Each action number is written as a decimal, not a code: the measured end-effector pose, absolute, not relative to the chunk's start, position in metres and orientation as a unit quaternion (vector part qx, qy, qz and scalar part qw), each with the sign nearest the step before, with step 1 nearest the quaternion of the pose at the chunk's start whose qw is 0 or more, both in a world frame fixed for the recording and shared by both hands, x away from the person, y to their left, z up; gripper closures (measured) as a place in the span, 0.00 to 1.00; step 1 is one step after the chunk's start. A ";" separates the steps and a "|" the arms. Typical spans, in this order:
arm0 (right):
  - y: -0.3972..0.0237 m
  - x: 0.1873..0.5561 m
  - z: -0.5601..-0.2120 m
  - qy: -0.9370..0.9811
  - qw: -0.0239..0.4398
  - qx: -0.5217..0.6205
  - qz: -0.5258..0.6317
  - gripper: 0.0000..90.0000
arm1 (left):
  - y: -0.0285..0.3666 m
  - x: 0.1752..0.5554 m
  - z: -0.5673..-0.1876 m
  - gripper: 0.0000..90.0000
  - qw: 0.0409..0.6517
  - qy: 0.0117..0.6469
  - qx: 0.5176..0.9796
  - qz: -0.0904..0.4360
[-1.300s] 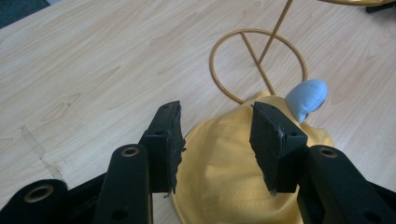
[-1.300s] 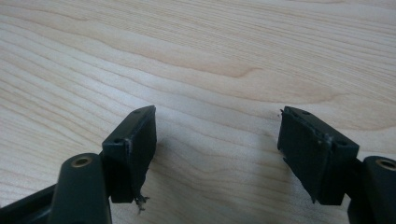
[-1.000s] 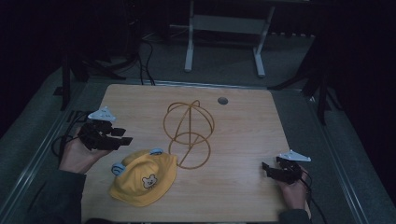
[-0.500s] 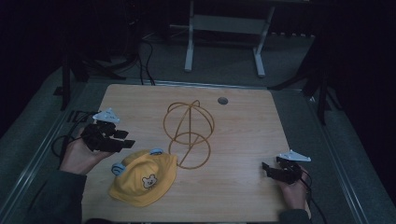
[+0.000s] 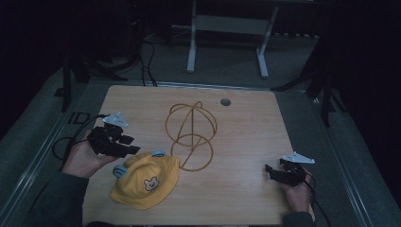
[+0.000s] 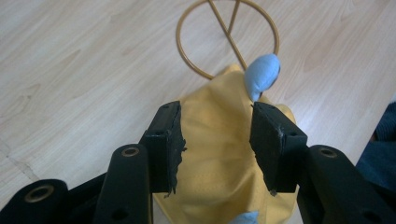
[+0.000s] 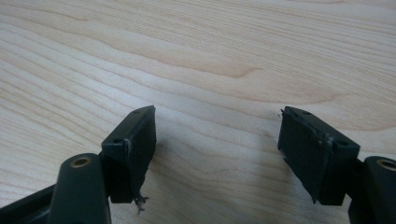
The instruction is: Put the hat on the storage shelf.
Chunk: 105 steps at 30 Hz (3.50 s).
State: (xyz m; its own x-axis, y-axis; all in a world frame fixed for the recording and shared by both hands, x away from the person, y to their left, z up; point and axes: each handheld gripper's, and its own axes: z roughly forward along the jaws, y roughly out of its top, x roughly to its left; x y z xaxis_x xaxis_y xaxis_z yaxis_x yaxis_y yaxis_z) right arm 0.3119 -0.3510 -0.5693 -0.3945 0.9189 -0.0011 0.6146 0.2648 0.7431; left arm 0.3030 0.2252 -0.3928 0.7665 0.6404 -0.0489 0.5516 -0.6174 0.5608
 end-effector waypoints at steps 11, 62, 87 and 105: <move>-0.351 0.312 -0.569 0.763 0.224 0.503 0.340 0.31 | 0.222 0.303 -0.396 0.60 0.259 0.335 0.903 0.070; -0.351 0.312 -0.569 0.763 0.224 0.502 0.339 0.31 | 0.187 0.310 -0.427 0.64 0.139 0.300 0.944 -0.007; -0.351 0.312 -0.569 0.763 0.224 0.502 0.339 0.31 | 0.197 0.313 -0.419 0.89 0.147 0.302 0.942 -0.001; -0.351 0.312 -0.569 0.763 0.224 0.502 0.339 0.30 | 0.221 0.310 -0.397 0.89 0.184 0.336 0.923 0.032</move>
